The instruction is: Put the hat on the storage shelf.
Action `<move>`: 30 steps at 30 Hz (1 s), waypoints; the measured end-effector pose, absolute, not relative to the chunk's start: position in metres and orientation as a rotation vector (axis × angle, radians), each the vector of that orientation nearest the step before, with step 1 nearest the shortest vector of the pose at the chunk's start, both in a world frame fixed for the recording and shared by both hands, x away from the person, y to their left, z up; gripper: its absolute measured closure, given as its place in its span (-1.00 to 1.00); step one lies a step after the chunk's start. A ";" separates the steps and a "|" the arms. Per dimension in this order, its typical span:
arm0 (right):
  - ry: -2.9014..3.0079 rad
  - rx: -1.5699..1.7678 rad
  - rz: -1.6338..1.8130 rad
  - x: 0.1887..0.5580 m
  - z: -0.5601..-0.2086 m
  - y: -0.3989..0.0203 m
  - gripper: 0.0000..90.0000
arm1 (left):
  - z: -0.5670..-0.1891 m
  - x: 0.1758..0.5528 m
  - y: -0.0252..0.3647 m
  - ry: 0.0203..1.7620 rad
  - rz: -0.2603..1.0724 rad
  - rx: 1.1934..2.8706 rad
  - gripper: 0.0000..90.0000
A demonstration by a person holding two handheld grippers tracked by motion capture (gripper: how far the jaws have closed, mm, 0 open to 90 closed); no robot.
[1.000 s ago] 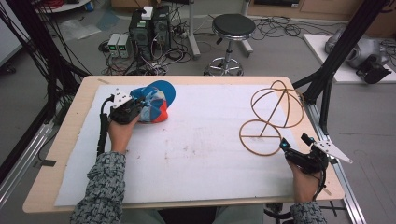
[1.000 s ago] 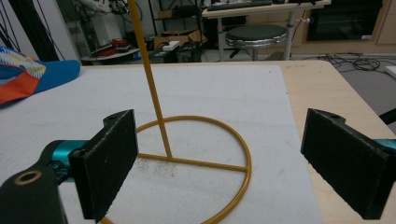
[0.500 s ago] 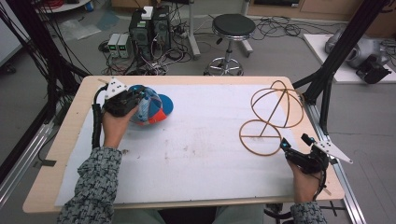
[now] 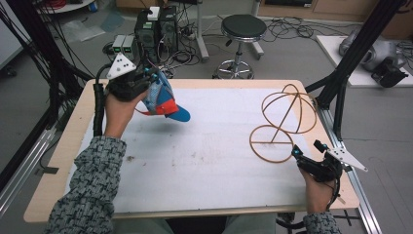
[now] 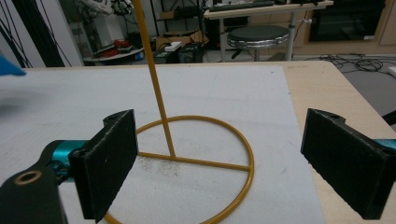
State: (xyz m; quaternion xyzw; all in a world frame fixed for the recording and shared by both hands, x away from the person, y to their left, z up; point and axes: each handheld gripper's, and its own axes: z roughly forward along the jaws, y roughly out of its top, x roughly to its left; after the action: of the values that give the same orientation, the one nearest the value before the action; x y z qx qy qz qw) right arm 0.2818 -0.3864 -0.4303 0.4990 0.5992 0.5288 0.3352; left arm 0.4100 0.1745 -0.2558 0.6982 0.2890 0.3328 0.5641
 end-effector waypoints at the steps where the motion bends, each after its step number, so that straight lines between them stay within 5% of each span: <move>1: 1.564 1.299 1.379 0.282 -0.430 -0.386 -0.77 | -0.248 0.411 0.172 0.666 0.782 1.641 0.94; 12: 1.568 1.303 1.379 0.279 -0.430 -0.386 -0.77 | -0.184 0.421 0.140 0.553 0.777 1.628 0.94; 30: 1.583 1.298 1.382 0.270 -0.431 -0.389 -0.77 | -0.138 0.444 0.069 0.410 0.715 1.636 0.94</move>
State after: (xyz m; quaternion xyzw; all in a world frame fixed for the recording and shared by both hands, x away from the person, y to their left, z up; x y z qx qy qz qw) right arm 0.2697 -0.3890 -0.4311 0.4960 0.6051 0.5283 0.3297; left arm 0.4441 0.0686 -0.1376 0.7085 0.1775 0.3094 0.6090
